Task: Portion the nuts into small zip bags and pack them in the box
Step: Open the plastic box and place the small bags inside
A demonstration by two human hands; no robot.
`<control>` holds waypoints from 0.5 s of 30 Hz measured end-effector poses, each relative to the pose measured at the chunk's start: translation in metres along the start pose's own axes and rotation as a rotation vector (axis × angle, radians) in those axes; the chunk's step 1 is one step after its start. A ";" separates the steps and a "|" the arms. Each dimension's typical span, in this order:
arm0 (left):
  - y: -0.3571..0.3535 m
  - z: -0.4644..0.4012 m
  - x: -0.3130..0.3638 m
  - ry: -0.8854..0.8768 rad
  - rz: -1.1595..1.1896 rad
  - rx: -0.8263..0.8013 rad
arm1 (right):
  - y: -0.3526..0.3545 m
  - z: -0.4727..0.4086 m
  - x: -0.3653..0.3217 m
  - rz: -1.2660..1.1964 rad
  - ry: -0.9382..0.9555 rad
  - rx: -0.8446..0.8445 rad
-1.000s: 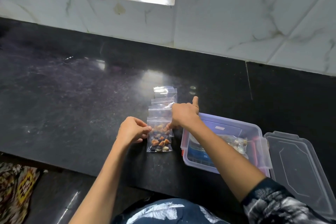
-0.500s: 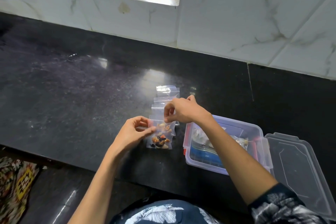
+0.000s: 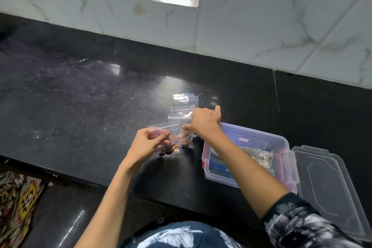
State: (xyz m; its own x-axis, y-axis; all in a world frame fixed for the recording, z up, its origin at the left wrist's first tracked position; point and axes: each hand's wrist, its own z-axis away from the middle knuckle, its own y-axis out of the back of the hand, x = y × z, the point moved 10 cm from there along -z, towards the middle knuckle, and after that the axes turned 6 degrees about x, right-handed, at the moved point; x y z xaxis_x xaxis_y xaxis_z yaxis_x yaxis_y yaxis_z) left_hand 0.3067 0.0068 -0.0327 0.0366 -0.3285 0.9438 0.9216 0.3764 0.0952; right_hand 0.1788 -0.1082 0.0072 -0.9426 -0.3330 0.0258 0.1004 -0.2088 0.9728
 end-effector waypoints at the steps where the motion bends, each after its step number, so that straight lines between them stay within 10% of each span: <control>1: 0.002 -0.001 -0.001 0.007 0.010 0.006 | -0.003 0.001 -0.001 -0.001 -0.009 -0.005; 15: -0.001 0.014 0.034 -0.038 0.221 0.028 | 0.024 0.043 -0.028 -0.821 0.385 -0.141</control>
State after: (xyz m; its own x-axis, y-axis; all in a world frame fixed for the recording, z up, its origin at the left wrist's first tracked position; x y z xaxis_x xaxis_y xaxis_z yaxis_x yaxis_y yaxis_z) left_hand 0.3021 0.0071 0.0035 0.2214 -0.2031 0.9538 0.8817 0.4596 -0.1068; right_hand 0.1935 -0.0645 0.0397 -0.5663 -0.3091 -0.7641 -0.4920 -0.6170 0.6142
